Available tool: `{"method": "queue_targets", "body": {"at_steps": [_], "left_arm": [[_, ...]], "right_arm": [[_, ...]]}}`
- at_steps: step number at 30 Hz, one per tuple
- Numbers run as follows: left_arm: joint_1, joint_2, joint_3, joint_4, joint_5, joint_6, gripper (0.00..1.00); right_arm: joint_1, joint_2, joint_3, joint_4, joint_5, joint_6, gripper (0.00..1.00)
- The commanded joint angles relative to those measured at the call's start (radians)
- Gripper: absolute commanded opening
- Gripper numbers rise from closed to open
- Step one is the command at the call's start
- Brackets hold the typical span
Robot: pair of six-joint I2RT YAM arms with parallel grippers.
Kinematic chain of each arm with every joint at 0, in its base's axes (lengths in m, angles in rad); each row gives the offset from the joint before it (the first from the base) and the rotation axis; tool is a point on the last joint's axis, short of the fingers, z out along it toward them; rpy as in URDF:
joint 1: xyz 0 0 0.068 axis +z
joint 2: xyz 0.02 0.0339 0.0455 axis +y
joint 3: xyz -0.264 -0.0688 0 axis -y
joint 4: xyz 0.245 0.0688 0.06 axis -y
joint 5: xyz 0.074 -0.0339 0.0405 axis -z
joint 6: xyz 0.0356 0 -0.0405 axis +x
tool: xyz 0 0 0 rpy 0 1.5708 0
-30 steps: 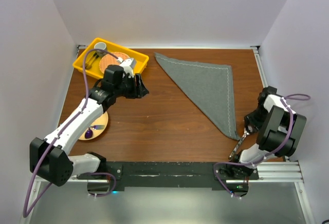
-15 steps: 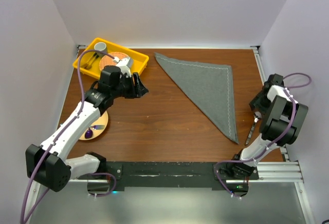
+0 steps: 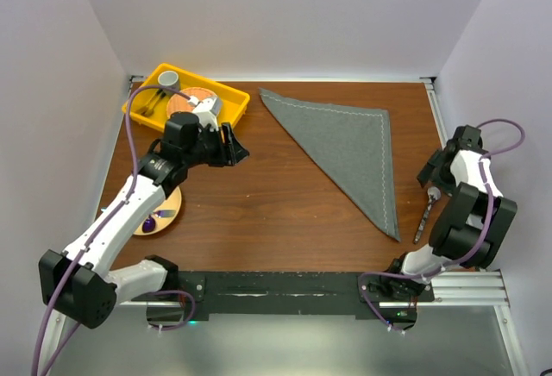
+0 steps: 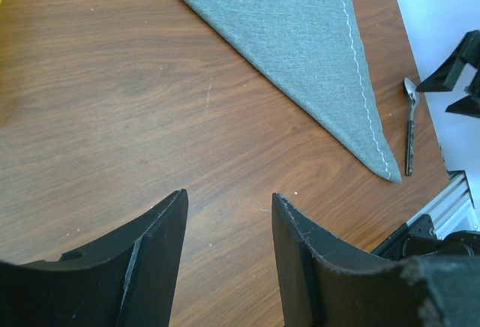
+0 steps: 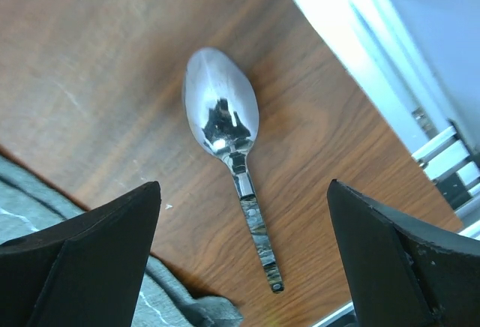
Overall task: Fold the napkin, place the utensils inside, and roll it up
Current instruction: Grab a utensil with the right arm
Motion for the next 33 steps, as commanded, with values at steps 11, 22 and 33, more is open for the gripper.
{"method": "queue_targets", "body": {"at_steps": [11,22,33], "left_arm": [[0.008,-0.084,0.011,-0.04,-0.016,-0.017,0.54],[0.008,-0.092,0.1,-0.108,-0.02,-0.017,0.54],[0.006,-0.084,0.147,-0.189,-0.053,-0.037,0.56]], "right_arm": [[-0.039,0.2,0.021,0.014,-0.125,-0.018,0.66],[-0.038,0.255,0.134,-0.021,0.062,-0.054,0.0],[0.246,0.122,0.436,-0.101,0.254,-0.036,0.0]]}}
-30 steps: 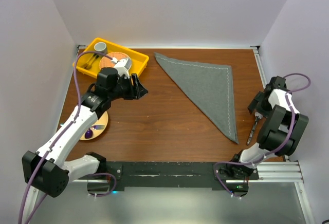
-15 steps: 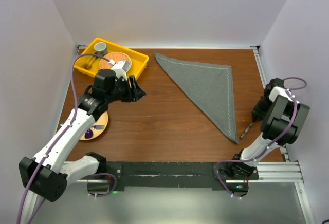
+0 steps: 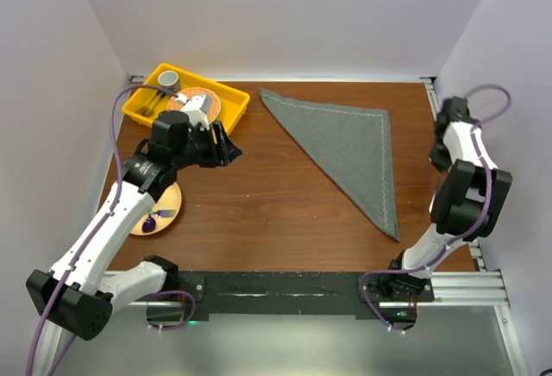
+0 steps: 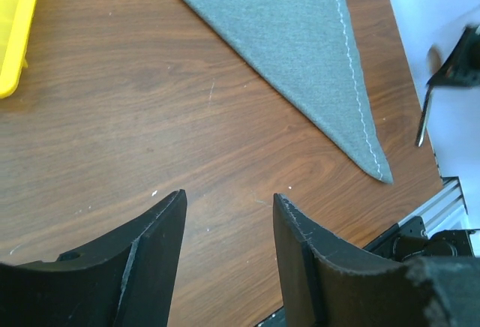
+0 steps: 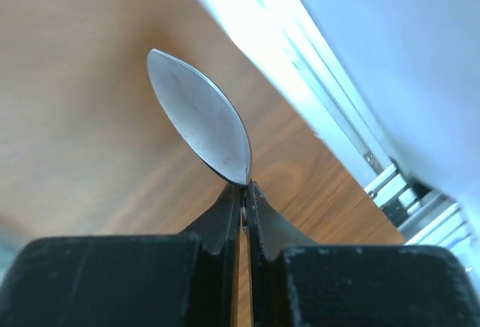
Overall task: Fold the napkin, place the utensils inside, and roll it up
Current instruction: Grab a utensil with the right arm, then pass the utensil from the right arm to the left
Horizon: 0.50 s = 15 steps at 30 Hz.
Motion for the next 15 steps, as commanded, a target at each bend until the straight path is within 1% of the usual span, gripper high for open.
{"method": "queue_targets", "body": {"at_steps": [1,2,3,4,5,6,7,8,9,10,11,12,13,14,15], "left_arm": [[0.006,0.002,0.068,-0.035,0.002,-0.037,0.57],[0.008,0.008,0.072,-0.034,0.012,-0.056,0.57],[0.008,0.015,0.08,-0.031,0.03,-0.066,0.57],[0.008,0.021,0.085,-0.026,0.036,-0.083,0.57],[0.008,0.026,0.088,-0.023,0.042,-0.092,0.58],[0.008,0.034,0.091,0.006,0.068,-0.099,0.58],[0.009,0.04,0.091,0.026,0.087,-0.113,0.58],[0.009,0.045,0.094,0.043,0.101,-0.121,0.59],[0.009,0.055,0.097,0.086,0.131,-0.13,0.59],[0.009,0.063,0.095,0.119,0.156,-0.145,0.59],[0.011,0.069,0.094,0.153,0.18,-0.158,0.59],[0.011,0.081,0.085,0.226,0.229,-0.172,0.59],[0.011,0.086,0.074,0.277,0.263,-0.208,0.58],[0.011,0.091,0.059,0.337,0.3,-0.228,0.58],[0.011,0.097,0.022,0.476,0.382,-0.25,0.58]], "right_arm": [[0.235,-0.093,0.234,-0.061,0.071,0.012,0.0],[0.259,-0.094,0.302,-0.077,0.013,0.03,0.0],[0.282,-0.108,0.325,-0.086,-0.034,0.032,0.0],[0.337,-0.116,0.368,-0.1,-0.059,0.043,0.0],[0.359,-0.127,0.376,-0.1,-0.198,0.05,0.0],[0.378,-0.148,0.376,-0.056,-0.299,0.043,0.0],[0.425,-0.153,0.394,-0.054,-0.391,0.037,0.0],[0.441,-0.154,0.4,-0.06,-0.585,0.041,0.0],[0.451,-0.153,0.399,-0.059,-0.739,0.04,0.0],[0.477,-0.157,0.379,-0.065,-0.83,0.053,0.0],[0.499,-0.17,0.353,-0.06,-0.896,0.102,0.0],[0.517,-0.186,0.316,0.002,-1.103,0.124,0.0],[0.564,-0.237,0.229,0.047,-1.183,0.151,0.0],[0.592,-0.264,0.183,0.1,-1.252,0.231,0.0],[0.615,-0.3,0.139,0.212,-1.345,0.274,0.0]]}}
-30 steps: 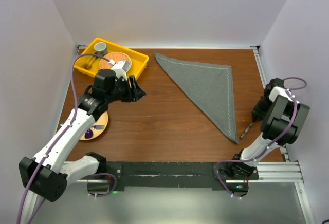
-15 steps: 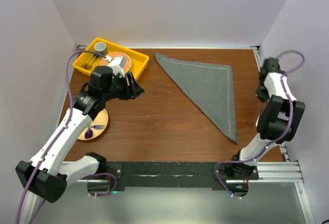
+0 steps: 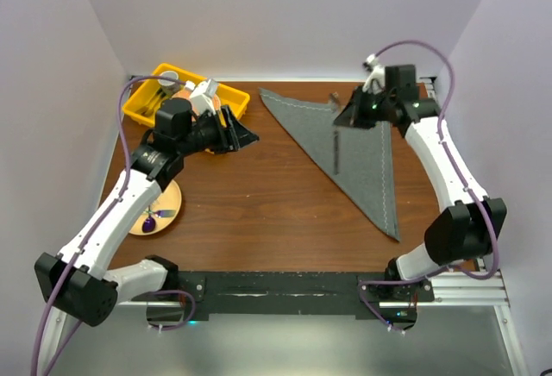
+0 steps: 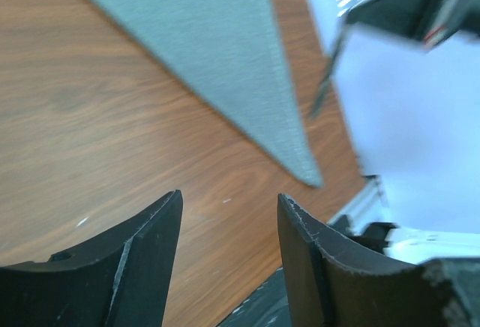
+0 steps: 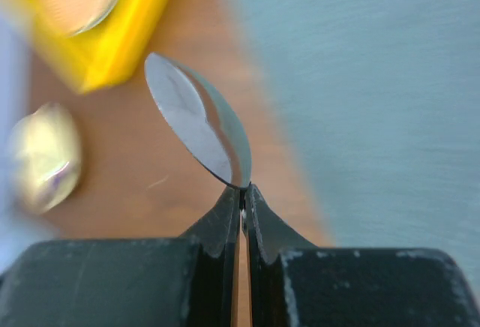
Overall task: Fold the napkin, place the utensils inside, and roll it up
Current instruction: Pass the utensil from the right arm to the left
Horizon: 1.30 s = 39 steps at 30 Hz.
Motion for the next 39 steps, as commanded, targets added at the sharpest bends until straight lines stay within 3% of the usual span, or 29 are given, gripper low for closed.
{"method": "queue_targets", "body": {"at_steps": [1,3,6,13,18,24,27,28,29,30,31,32,35,39], "left_arm": [[0.006,0.02,-0.05,0.445,0.276,-0.149,0.58],[0.006,0.057,-0.07,0.575,0.385,-0.173,0.58],[-0.027,0.083,-0.075,0.631,0.427,-0.148,0.58],[-0.153,0.077,-0.096,0.597,0.335,-0.024,0.57],[-0.158,0.126,-0.079,0.607,0.341,-0.03,0.57],[-0.161,0.174,-0.049,0.577,0.336,-0.019,0.5],[-0.161,0.178,-0.046,0.579,0.327,-0.021,0.38],[-0.16,0.175,-0.046,0.574,0.307,-0.027,0.26],[-0.16,0.172,-0.046,0.559,0.263,-0.033,0.2],[-0.155,0.171,-0.041,0.548,0.243,-0.048,0.11],[-0.153,0.169,-0.021,0.524,0.212,-0.055,0.06],[-0.153,0.168,-0.009,0.458,0.127,-0.062,0.01],[-0.156,0.136,0.011,0.369,-0.005,-0.104,0.0],[-0.158,0.099,0.019,0.309,-0.095,-0.138,0.0]], "right_arm": [[0.116,-0.154,-0.246,0.245,-0.611,0.233,0.0],[0.13,-0.214,-0.361,0.542,-0.676,0.492,0.0],[0.147,-0.274,-0.499,0.78,-0.738,0.718,0.0],[0.188,-0.293,-0.507,0.665,-0.788,0.662,0.0],[0.218,-0.299,-0.509,0.642,-0.805,0.642,0.0],[0.233,-0.296,-0.506,0.637,-0.81,0.634,0.0],[0.241,-0.293,-0.501,0.633,-0.81,0.631,0.0],[0.242,-0.288,-0.495,0.622,-0.807,0.613,0.0],[0.245,-0.287,-0.486,0.563,-0.798,0.585,0.0],[0.245,-0.282,-0.442,0.492,-0.776,0.538,0.04],[0.247,-0.271,-0.405,0.391,-0.679,0.384,0.29],[0.247,-0.259,-0.361,0.167,-0.625,0.302,0.36],[0.265,-0.227,-0.202,-0.112,-0.35,0.11,0.54],[0.336,-0.239,-0.089,-0.179,-0.092,0.035,0.68]]}}
